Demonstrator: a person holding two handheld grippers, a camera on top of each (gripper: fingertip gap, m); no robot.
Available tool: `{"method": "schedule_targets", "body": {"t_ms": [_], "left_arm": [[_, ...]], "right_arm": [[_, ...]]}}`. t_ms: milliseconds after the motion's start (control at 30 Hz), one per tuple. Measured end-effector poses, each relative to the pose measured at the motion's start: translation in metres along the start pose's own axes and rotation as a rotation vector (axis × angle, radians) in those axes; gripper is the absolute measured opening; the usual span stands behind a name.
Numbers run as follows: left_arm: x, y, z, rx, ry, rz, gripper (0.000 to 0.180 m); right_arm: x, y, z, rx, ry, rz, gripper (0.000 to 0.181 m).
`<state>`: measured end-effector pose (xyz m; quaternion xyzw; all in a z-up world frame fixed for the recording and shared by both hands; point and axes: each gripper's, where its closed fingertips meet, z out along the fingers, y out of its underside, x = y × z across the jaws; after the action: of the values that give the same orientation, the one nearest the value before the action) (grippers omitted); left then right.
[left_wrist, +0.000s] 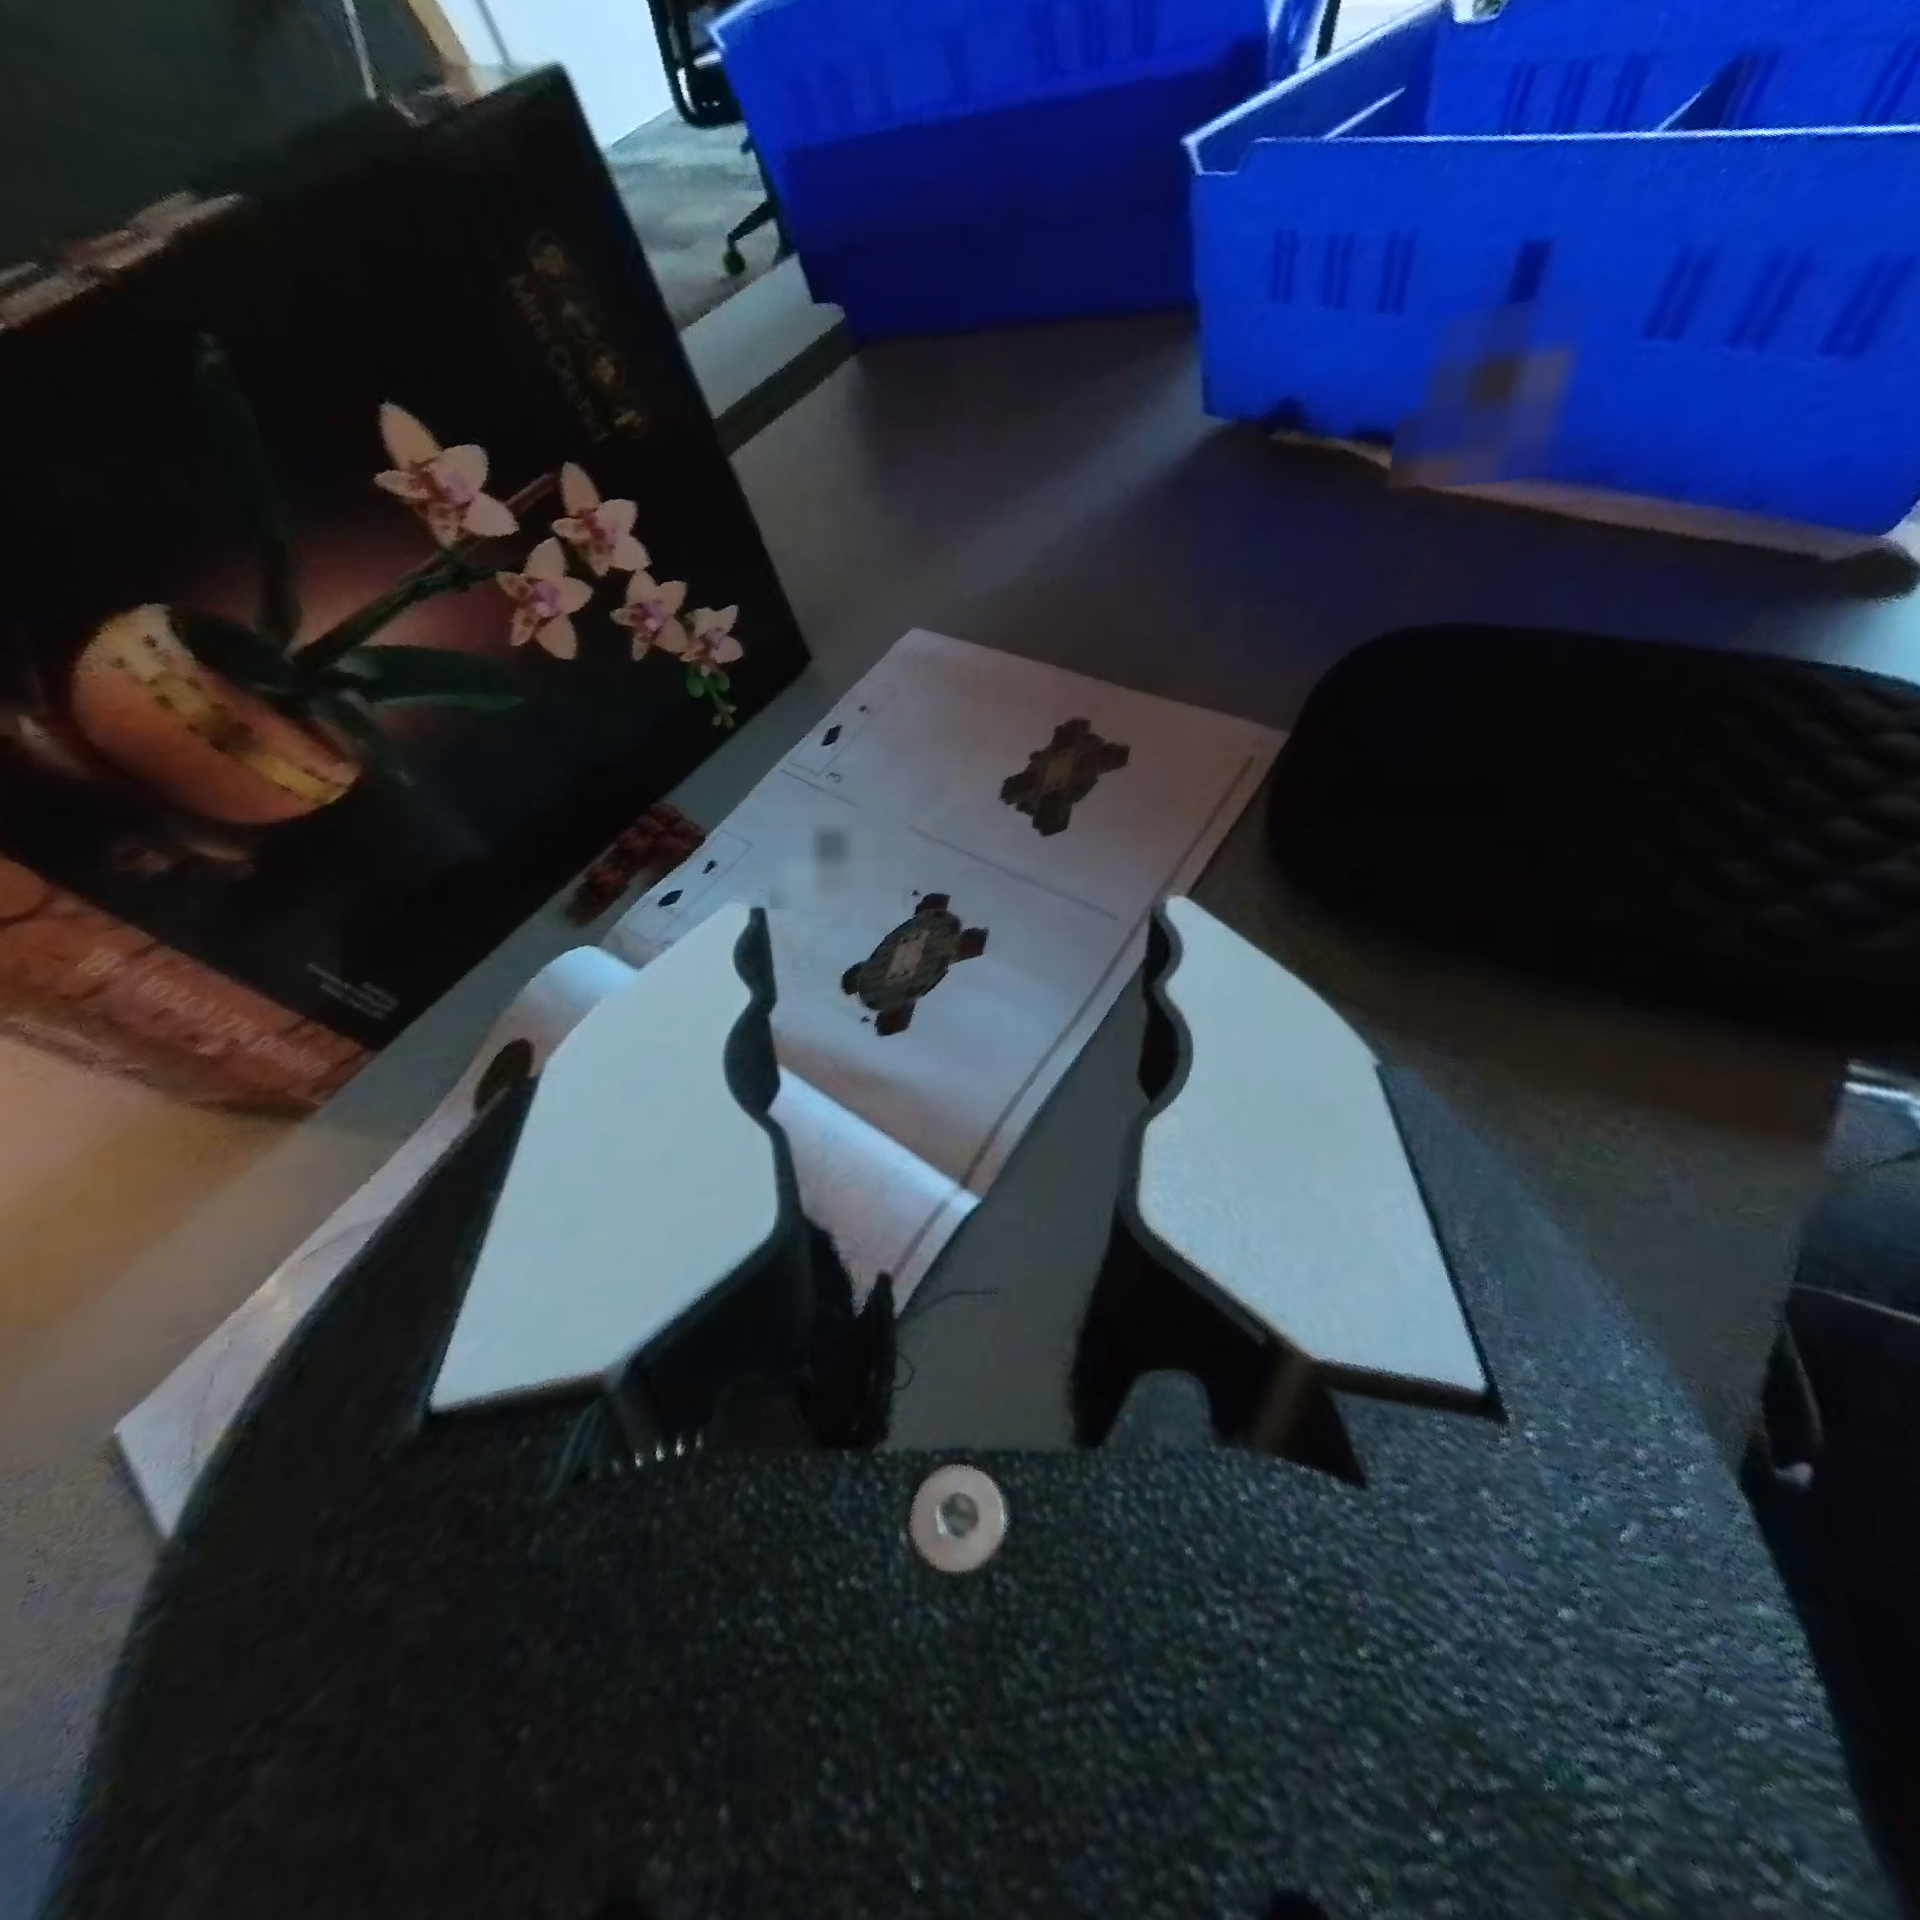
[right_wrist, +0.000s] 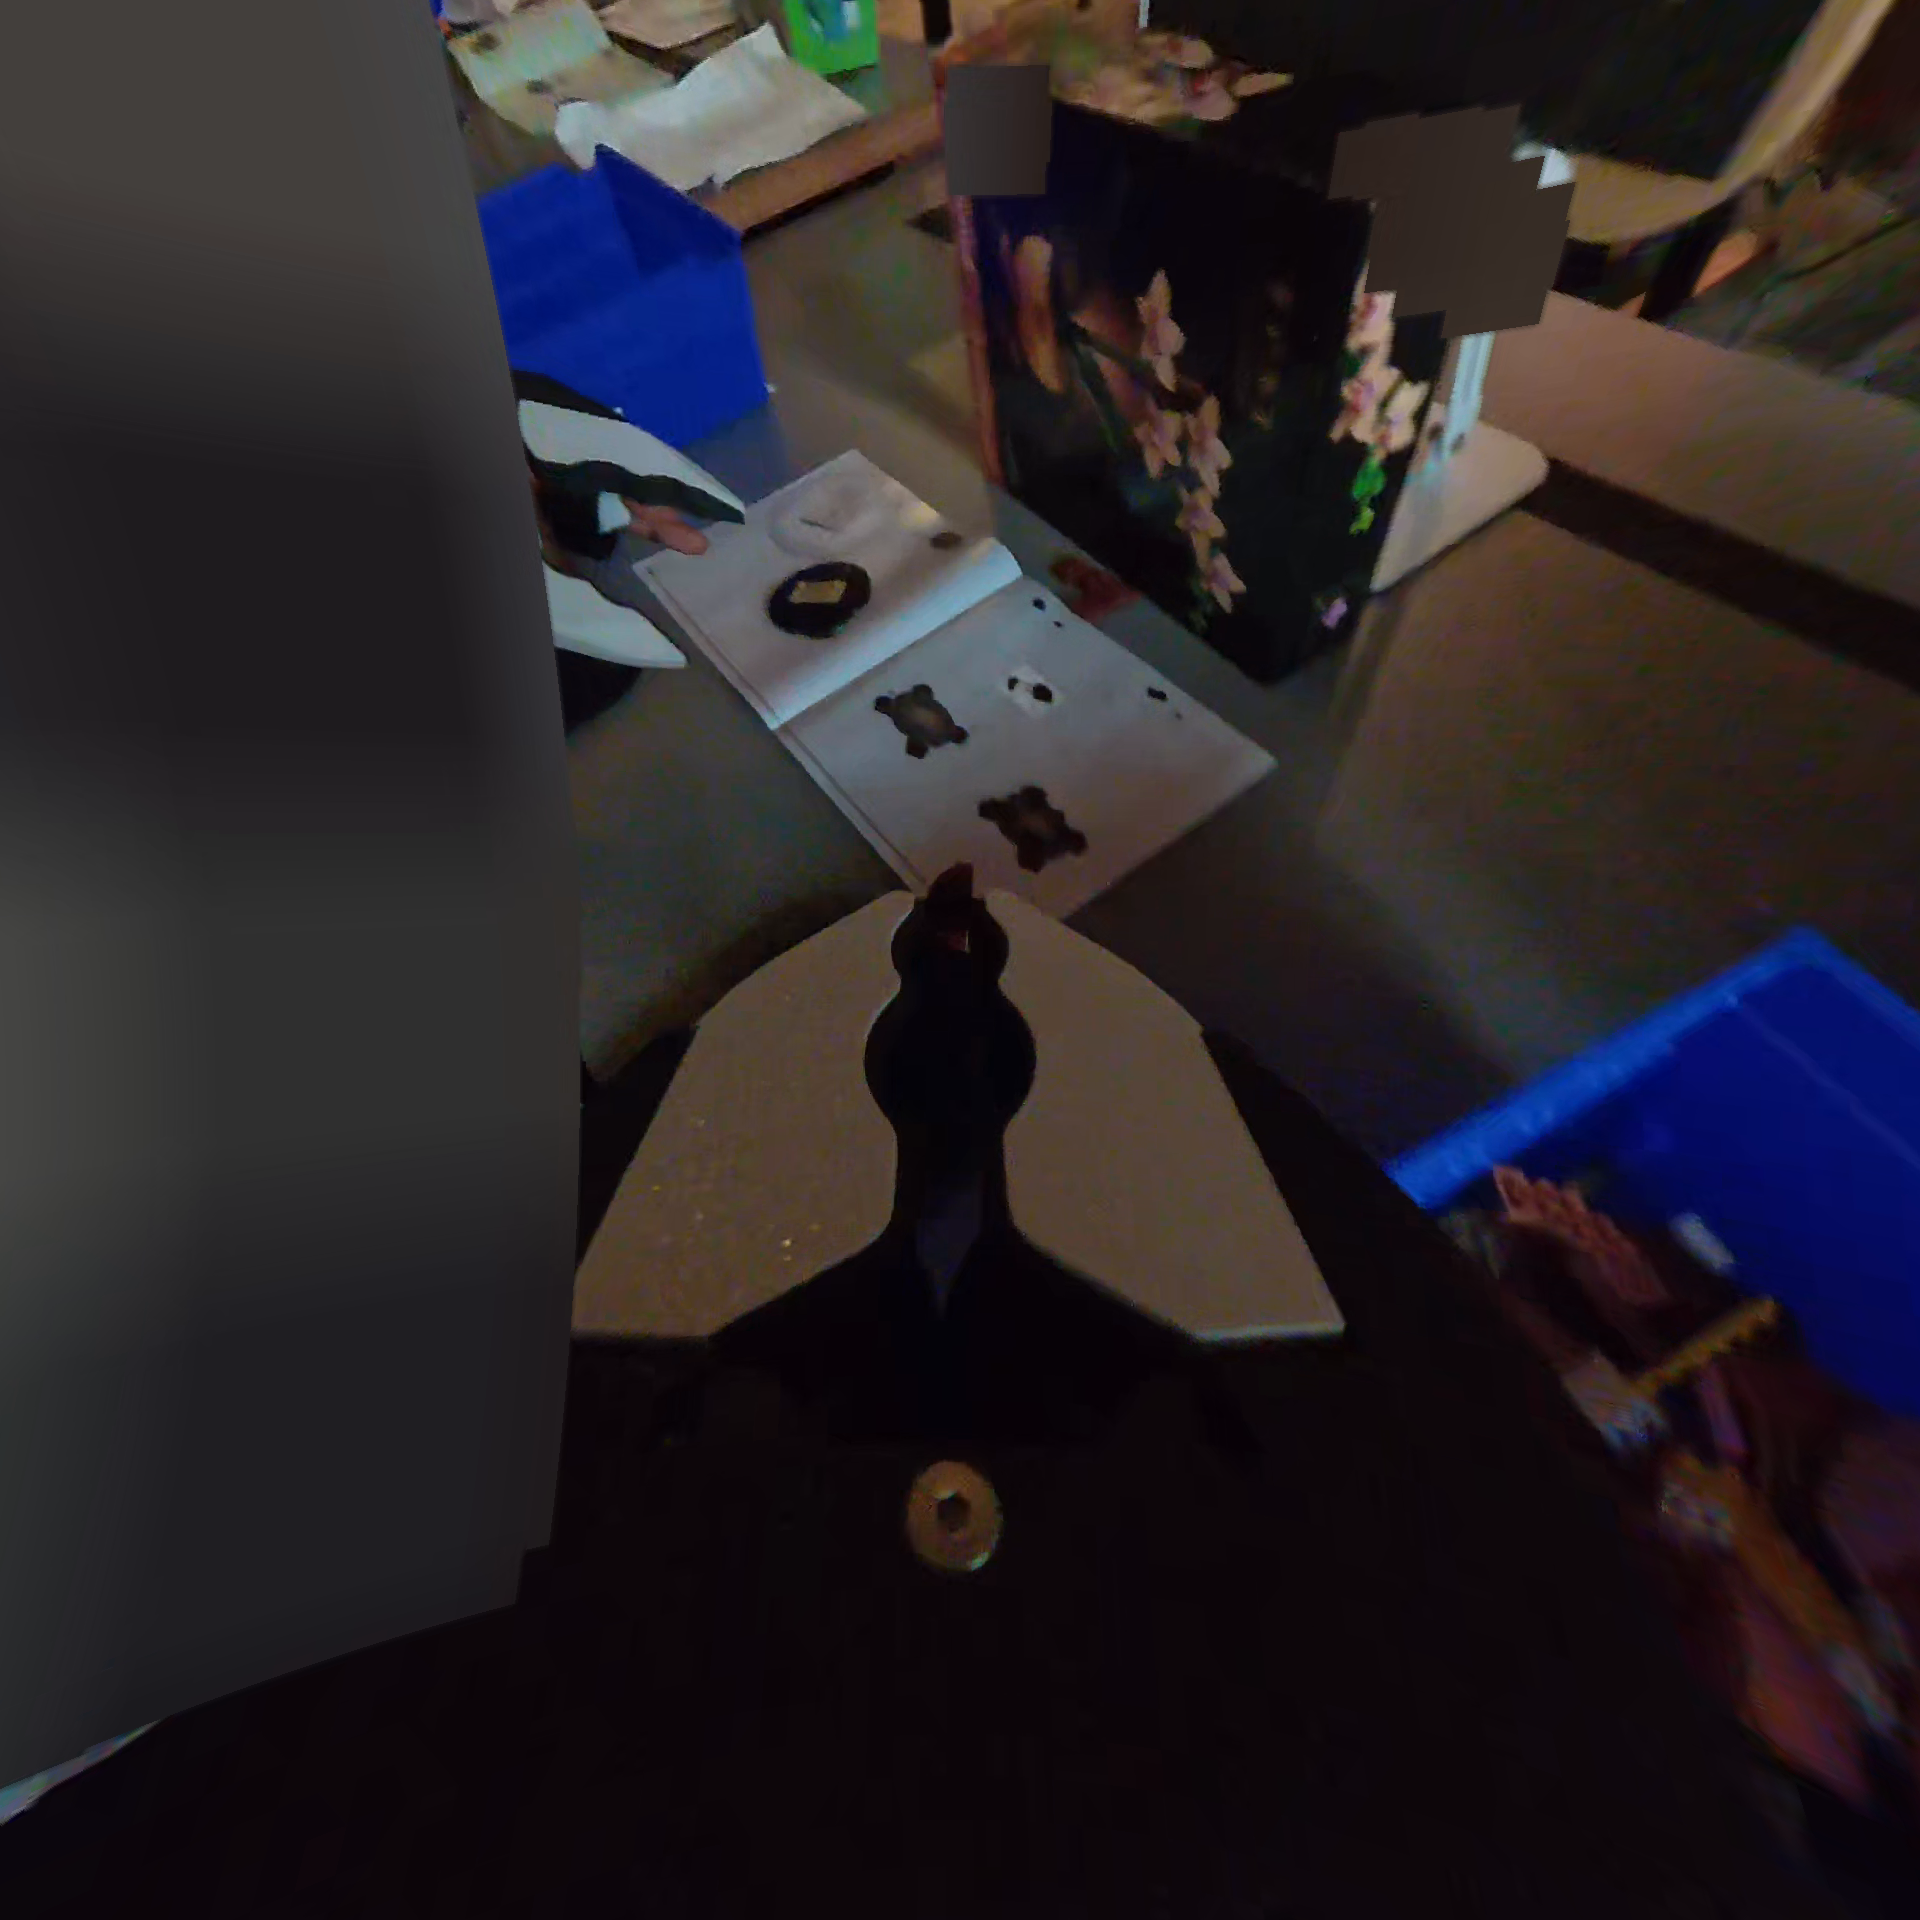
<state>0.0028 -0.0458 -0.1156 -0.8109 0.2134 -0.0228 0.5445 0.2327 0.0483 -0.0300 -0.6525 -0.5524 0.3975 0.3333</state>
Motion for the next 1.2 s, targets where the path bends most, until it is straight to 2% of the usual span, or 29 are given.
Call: {"method": "schedule_targets", "body": {"t_ms": [333, 400, 500, 533, 833, 967, 1200], "left_arm": [[-0.013, 0.019, -0.024, 0.033, 0.025, -0.031, 0.059], [-0.016, 0.024, -0.022, 0.024, 0.024, -0.026, 0.046], [-0.024, 0.026, -0.012, 0.024, 0.017, -0.038, 0.005], [-0.027, 0.025, -0.006, 0.017, 0.027, -0.047, 0.001], [-0.076, 0.089, 0.041, -0.340, -0.048, 0.068, 0.000], [-0.073, 0.109, 0.042, -0.388, -0.041, 0.066, 0.000], [-0.064, 0.112, 0.034, -0.368, -0.023, 0.062, 0.000]], "right_arm": [[-0.045, -0.014, 0.118, -0.033, -0.156, -0.024, 0.006], [-0.046, -0.010, 0.134, -0.057, -0.159, -0.021, 0.007], [-0.034, -0.001, 0.152, -0.128, -0.099, -0.063, 0.007], [-0.026, 0.002, 0.157, -0.148, -0.075, -0.076, 0.007], [0.023, 0.060, 0.220, -0.394, 0.017, -0.147, 0.006], [0.031, 0.086, 0.227, -0.514, 0.050, -0.191, 0.007], [0.025, 0.092, 0.229, -0.489, 0.063, -0.155, 0.007]]}}
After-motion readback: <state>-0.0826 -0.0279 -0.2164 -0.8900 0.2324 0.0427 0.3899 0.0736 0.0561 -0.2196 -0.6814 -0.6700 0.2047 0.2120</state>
